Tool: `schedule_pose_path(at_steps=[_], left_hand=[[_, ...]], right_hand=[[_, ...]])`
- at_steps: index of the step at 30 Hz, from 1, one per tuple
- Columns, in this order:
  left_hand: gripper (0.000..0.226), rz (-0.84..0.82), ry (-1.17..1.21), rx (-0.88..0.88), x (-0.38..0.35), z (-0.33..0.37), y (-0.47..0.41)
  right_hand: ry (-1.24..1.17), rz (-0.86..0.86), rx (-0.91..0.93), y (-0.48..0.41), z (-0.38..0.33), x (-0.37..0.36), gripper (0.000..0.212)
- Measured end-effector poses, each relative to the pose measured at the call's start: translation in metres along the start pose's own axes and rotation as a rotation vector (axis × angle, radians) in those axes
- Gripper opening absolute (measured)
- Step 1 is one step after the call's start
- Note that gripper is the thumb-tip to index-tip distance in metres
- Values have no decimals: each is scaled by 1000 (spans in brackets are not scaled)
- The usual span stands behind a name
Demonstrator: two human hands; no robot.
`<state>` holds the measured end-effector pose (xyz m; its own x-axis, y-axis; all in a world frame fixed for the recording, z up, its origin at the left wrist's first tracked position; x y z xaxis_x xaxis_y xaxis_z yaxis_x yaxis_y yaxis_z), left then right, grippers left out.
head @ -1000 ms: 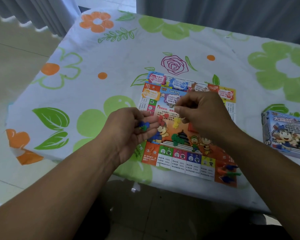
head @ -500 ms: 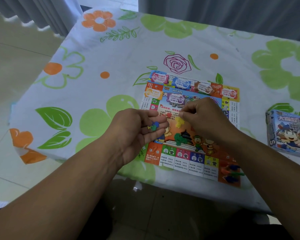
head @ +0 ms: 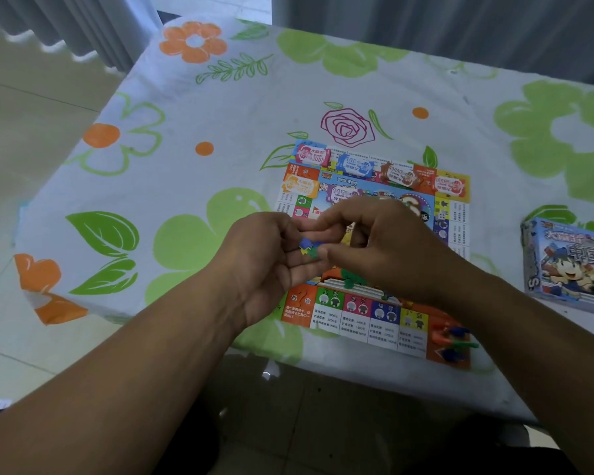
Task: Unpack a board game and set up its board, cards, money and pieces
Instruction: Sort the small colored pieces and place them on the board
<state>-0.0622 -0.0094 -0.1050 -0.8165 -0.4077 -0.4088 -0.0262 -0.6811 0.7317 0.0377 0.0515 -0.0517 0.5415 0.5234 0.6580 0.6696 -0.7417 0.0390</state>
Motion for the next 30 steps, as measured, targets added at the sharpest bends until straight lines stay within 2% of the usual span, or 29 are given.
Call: schedule_pose_path(at_steps=[3, 7, 17, 27, 30], left_hand=[[40, -7, -19, 5, -1, -1, -1], [36, -18, -38, 19, -2, -4, -3], [53, -23, -27, 39, -1, -5, -5], [43, -38, 16, 14, -7, -2, 2], [34, -22, -6, -6, -8, 0, 4]], right_hand=[[76, -39, 42, 3, -1, -8, 29], [139, -29, 72, 4, -1, -11, 24], [75, 42, 15, 2, 5, -6, 15], [-27, 119, -5, 2, 7, 1, 4], [-83, 133, -19, 1, 8, 3, 4]])
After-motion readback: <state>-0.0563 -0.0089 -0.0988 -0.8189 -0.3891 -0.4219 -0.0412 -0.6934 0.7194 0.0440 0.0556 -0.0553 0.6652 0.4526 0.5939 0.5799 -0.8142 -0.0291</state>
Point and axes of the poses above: each hand's wrist, its own y-axis away from the middle knuckle, its own x-axis out of the back of the hand, z = x × y, the point moved 9 cm from there along -y, towards the middle knuckle, and after that the axes turned 1 degree about x, right-handed, at the moved point
